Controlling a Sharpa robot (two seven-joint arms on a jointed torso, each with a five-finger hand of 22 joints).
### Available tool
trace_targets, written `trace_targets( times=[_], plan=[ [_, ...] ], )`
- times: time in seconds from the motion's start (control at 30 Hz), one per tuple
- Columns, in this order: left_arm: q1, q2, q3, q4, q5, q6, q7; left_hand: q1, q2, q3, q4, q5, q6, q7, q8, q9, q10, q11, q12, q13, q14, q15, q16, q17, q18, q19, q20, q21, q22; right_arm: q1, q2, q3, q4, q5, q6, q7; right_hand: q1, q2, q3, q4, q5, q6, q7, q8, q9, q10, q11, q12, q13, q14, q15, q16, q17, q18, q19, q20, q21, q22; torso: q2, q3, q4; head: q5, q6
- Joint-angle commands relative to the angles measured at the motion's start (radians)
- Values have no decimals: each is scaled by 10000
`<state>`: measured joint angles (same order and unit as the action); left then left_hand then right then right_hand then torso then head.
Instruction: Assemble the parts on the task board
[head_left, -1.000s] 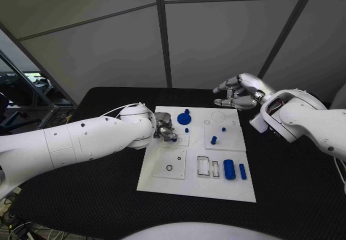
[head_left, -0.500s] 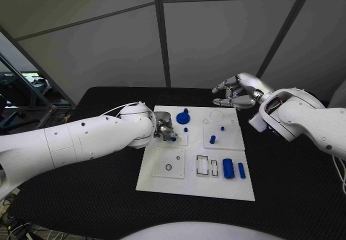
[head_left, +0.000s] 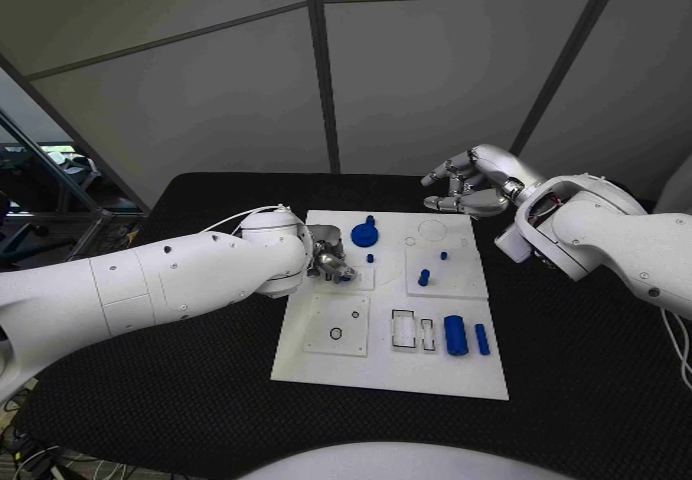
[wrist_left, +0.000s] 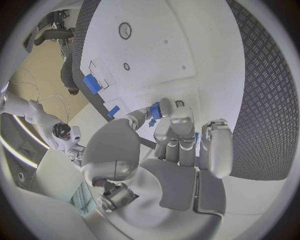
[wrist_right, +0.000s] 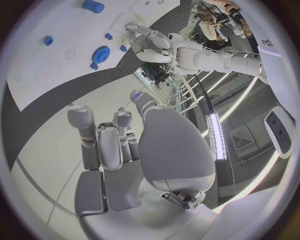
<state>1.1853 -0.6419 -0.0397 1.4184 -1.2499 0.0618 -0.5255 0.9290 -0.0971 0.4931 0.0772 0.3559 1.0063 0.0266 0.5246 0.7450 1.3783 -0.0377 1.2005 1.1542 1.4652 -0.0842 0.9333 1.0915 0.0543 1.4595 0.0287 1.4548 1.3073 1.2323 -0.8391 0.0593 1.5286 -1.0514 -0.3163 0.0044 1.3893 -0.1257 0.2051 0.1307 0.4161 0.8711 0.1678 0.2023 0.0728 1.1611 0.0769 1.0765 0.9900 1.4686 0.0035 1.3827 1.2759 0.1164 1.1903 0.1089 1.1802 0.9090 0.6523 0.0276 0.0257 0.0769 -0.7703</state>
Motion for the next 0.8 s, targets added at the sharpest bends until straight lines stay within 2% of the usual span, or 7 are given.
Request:
trace_targets(
  times=[0.03,0.37,0.63,0.77,0.8],
  plan=[
    [9,15,-1,-32,-31,146,-107,-91,41,-150,44,-62,86,-2,-38,-21,58,-14,74,17,49,-34,-49,14,-132,146,-30,40,997,22,10,7,-3,-41,68,1,-65,-5,22,67,39,57,-37,51,-4,-54,-31,-53,-16,326,-70,-51,-14,139,-14,-37,-56,-18,-3,-3,7,-3,3],
    [11,16,1,-112,-30,29,-101,-219,122,-949,448,-66,158,-1,-74,-61,74,-14,111,52,52,-36,-54,27,-134,155,-36,29,1015,22,-11,7,3,-41,67,-14,-87,-9,19,83,50,57,-37,57,-5,-56,-31,-54,-23,327,-70,-56,-15,139,-11,-38,-60,-21,-4,-10,13,-28,15],
    [16,-63,13,-11,-12,-209,-84,-390,23,-1889,903,-79,199,-4,-111,-93,73,-14,120,58,54,-36,-63,38,-136,166,-37,26,1041,22,-6,6,-25,-41,59,-6,-89,-9,19,84,51,57,-37,58,-5,-57,-31,-55,-25,326,-70,-58,-17,139,-12,-38,-62,-22,-8,-13,15,-26,31],
    [23,-122,44,87,35,-283,-77,-337,18,-2244,1075,-74,206,-12,-126,-104,74,-19,125,64,55,-42,-65,44,-136,169,-42,21,1048,22,1,6,-48,-41,60,1,-89,-9,19,84,51,57,-37,58,-5,-57,-31,-55,-25,326,-70,-58,-17,139,-12,-38,-62,-22,-4,-13,10,-24,35],
    [24,-134,90,110,49,-296,-75,-311,15,-2319,1108,-72,206,-13,-130,-106,75,-19,128,67,56,-44,-65,46,-136,169,-43,19,1049,22,4,6,-57,-41,60,4,-89,-9,19,84,51,57,-37,58,-5,-57,-31,-55,-25,326,-70,-58,-17,139,-12,-38,-62,-22,-3,-14,10,-27,45]
  ],
)
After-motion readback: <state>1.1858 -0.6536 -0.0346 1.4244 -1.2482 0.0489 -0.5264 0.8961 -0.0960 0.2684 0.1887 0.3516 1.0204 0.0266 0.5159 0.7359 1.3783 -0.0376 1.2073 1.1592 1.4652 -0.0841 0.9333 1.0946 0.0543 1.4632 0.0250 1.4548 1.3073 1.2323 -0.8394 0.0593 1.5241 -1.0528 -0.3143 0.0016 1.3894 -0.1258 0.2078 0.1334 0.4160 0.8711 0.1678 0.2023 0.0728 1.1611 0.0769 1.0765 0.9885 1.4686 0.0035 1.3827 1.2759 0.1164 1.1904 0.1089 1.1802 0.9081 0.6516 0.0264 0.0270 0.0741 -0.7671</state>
